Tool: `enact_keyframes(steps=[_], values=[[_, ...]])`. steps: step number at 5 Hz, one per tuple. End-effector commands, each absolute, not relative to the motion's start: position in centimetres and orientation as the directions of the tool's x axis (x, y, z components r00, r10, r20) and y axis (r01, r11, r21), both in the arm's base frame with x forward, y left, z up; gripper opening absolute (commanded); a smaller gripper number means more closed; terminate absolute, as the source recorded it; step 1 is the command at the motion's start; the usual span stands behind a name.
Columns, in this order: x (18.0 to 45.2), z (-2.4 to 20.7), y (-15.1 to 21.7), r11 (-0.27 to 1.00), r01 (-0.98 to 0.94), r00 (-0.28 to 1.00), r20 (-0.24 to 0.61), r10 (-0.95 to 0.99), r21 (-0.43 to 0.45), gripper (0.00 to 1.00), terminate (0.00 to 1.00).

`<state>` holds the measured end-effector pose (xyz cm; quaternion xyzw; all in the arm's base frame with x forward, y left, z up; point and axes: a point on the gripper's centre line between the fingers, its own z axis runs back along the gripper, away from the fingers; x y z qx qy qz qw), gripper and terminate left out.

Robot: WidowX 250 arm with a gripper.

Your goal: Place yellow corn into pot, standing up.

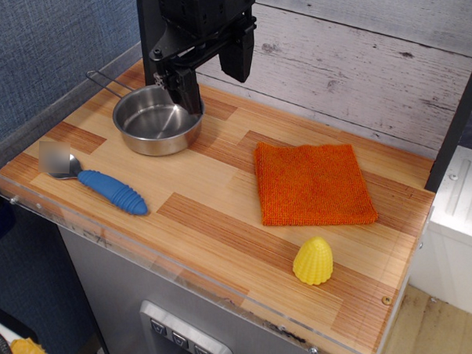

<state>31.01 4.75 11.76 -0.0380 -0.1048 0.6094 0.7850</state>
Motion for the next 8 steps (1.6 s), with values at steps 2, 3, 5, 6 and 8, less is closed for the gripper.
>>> enact_keyframes(steps=[2, 3, 5, 6, 8], values=[[30.4, 11.5, 2.4, 0.282, -0.942, 0.262, 0.127, 0.957, -0.181, 1.00, 0.00], [29.5, 10.5, 0.2, 0.287, -0.943, 0.268, 0.127, 0.955, -0.171, 1.00, 0.00], [27.1, 7.5, -4.1, 0.333, -0.932, 0.321, 0.096, 0.942, -0.145, 1.00, 0.00], [26.2, 5.9, -5.0, 0.346, -0.928, 0.340, 0.060, 0.938, -0.140, 1.00, 0.00], [25.4, 3.5, -7.1, 0.381, -0.916, 0.381, 0.023, 0.924, -0.122, 1.00, 0.00]])
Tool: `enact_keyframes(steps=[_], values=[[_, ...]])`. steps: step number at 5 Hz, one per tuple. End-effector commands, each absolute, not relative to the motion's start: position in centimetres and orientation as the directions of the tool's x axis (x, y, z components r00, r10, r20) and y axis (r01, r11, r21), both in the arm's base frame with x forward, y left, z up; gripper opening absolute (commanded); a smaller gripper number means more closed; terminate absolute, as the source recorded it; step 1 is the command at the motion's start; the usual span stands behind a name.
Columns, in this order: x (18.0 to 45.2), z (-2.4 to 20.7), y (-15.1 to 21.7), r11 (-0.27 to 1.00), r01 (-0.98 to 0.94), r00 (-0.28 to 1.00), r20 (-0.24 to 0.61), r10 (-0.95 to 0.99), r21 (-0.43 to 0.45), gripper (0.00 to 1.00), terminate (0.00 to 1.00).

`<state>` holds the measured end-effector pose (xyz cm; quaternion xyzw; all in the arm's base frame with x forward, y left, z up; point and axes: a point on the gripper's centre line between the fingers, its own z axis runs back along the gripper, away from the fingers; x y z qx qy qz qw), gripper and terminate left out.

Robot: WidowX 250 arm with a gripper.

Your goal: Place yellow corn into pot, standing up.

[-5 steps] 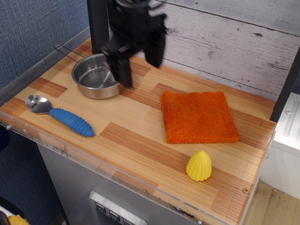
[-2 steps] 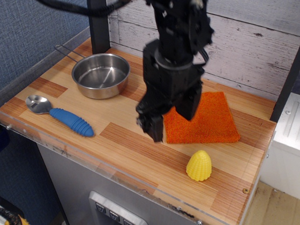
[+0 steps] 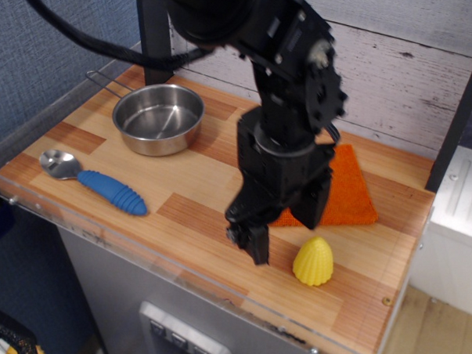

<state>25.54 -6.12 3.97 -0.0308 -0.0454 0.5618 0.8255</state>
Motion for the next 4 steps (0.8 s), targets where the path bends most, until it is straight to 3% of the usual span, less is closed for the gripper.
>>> enact_keyframes(steps=[1, 4], values=[[25.6, 2.8, -8.2, 0.408, -0.905, 0.407, 0.033, 0.913, -0.119, 1.00, 0.00], [26.2, 2.2, -9.4, 0.402, -0.908, 0.398, 0.050, 0.916, -0.119, 1.00, 0.00]])
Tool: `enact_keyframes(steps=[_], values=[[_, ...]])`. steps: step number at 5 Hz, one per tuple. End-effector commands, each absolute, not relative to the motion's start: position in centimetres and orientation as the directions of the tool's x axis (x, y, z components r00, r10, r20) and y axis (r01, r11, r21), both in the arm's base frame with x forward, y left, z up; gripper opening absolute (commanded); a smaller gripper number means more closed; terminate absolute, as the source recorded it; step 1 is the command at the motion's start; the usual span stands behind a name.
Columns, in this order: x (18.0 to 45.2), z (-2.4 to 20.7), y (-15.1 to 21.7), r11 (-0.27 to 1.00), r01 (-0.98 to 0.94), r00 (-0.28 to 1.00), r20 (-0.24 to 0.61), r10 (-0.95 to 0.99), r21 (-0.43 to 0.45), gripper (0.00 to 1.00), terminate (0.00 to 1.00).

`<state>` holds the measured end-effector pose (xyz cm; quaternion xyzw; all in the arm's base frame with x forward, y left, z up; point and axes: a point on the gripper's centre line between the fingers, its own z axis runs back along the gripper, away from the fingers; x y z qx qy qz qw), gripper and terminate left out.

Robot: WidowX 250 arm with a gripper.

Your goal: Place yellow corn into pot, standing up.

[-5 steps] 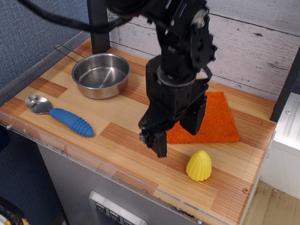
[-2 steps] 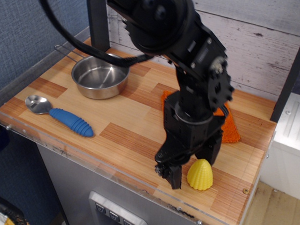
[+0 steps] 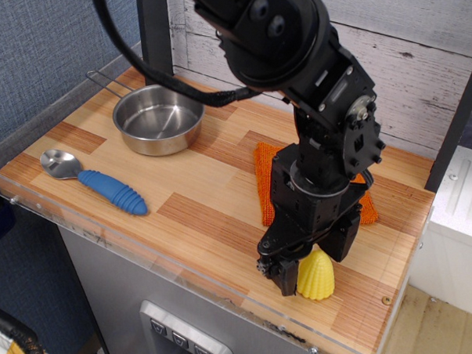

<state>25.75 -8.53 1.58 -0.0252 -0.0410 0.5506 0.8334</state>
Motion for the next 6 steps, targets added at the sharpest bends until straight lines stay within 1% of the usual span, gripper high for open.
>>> enact_keyframes(steps=[1, 2, 3, 6], values=[[26.22, 1.86, -9.88, 0.409, -0.906, 0.405, 0.051, 0.913, -0.114, 1.00, 0.00], [26.08, 1.42, -10.26, 0.411, -0.905, 0.407, 0.053, 0.912, -0.112, 1.00, 0.00], [25.87, 1.32, -10.31, 0.411, -0.905, 0.407, 0.060, 0.912, -0.111, 0.00, 0.00], [25.62, 1.68, -9.64, 0.392, -0.913, 0.387, 0.065, 0.920, -0.114, 0.00, 0.00]])
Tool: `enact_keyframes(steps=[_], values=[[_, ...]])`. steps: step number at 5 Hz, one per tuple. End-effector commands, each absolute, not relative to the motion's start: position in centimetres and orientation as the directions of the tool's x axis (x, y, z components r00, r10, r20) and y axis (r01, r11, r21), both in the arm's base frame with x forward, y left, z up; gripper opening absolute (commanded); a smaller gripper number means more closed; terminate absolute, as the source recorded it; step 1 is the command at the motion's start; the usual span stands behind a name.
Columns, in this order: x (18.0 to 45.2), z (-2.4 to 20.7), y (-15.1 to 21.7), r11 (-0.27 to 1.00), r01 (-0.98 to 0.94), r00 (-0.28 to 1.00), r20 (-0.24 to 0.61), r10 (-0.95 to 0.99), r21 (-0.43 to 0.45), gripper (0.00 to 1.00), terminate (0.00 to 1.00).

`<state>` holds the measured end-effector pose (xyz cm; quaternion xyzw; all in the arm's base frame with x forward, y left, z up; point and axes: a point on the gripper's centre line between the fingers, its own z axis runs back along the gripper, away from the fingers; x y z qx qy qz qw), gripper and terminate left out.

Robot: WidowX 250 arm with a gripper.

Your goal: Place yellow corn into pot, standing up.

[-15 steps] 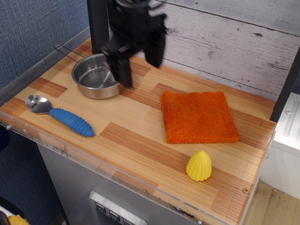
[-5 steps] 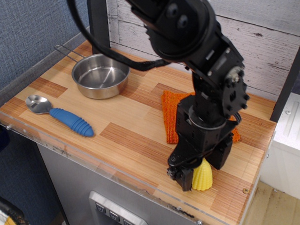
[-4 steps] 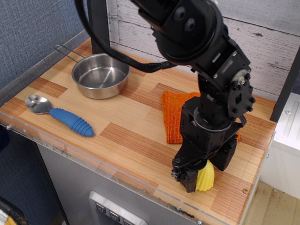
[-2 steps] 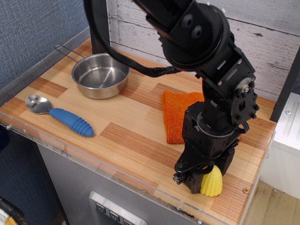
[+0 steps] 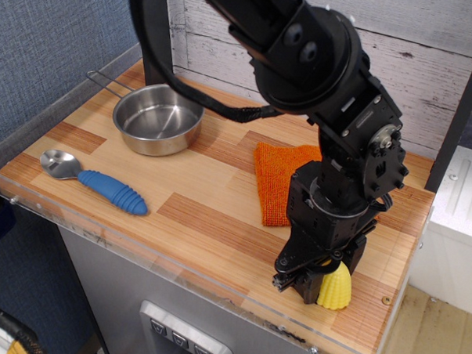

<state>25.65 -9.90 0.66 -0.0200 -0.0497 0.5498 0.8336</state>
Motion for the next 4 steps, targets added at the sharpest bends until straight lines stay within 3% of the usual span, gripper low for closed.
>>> enact_keyframes(steps=[1, 4], values=[[25.8, 3.4, -8.7, 0.363, -0.920, 0.355, 0.080, 0.931, -0.148, 0.00, 0.00], [26.4, 9.8, -3.7, 0.207, -0.948, 0.188, 0.100, 0.977, -0.240, 0.00, 0.00]])
